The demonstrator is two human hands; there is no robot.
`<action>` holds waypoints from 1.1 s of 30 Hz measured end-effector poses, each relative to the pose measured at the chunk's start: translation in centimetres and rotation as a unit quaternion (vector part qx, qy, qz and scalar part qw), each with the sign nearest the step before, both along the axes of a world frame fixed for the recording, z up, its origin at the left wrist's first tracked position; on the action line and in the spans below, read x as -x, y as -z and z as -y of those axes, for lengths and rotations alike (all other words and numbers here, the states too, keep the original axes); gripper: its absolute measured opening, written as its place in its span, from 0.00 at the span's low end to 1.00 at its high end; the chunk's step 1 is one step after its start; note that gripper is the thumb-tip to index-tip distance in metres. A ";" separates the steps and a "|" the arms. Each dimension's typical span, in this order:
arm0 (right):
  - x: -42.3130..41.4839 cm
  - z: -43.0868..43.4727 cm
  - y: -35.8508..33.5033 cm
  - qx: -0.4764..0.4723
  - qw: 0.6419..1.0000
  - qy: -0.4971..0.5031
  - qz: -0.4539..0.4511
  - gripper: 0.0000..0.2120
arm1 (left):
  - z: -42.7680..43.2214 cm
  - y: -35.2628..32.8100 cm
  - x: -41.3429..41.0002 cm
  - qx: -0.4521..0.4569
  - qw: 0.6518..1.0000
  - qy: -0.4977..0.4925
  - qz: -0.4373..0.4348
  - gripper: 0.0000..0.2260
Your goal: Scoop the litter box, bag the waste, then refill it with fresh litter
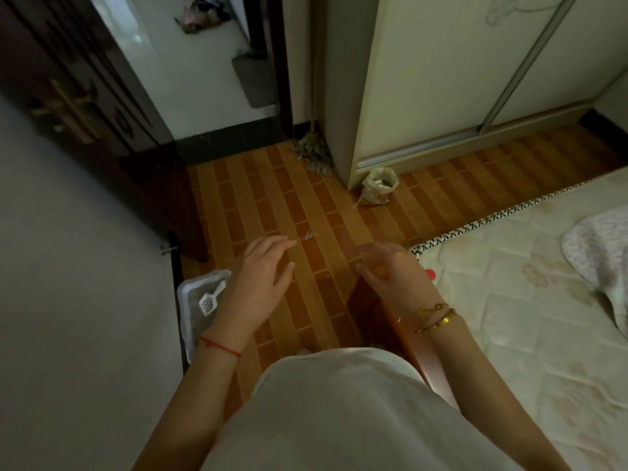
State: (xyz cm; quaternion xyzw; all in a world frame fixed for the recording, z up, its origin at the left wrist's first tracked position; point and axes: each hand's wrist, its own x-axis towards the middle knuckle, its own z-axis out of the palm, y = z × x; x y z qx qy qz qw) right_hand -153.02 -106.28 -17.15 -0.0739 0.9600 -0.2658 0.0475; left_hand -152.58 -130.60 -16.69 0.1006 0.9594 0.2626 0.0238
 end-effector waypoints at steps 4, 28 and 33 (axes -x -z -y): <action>3.6 0.1 0.3 -0.011 1.000 0.024 0.005 0.15 | 0.2 -0.2 4.6 -0.005 1.000 0.023 0.013 0.18; 35.9 -7.5 2.1 -0.004 0.996 0.077 0.042 0.15 | -7.6 0.6 38.6 0.020 0.995 0.083 0.057 0.18; 41.1 -11.3 2.4 -0.016 0.993 0.111 0.045 0.15 | -11.3 1.3 44.7 0.029 0.992 0.102 0.062 0.17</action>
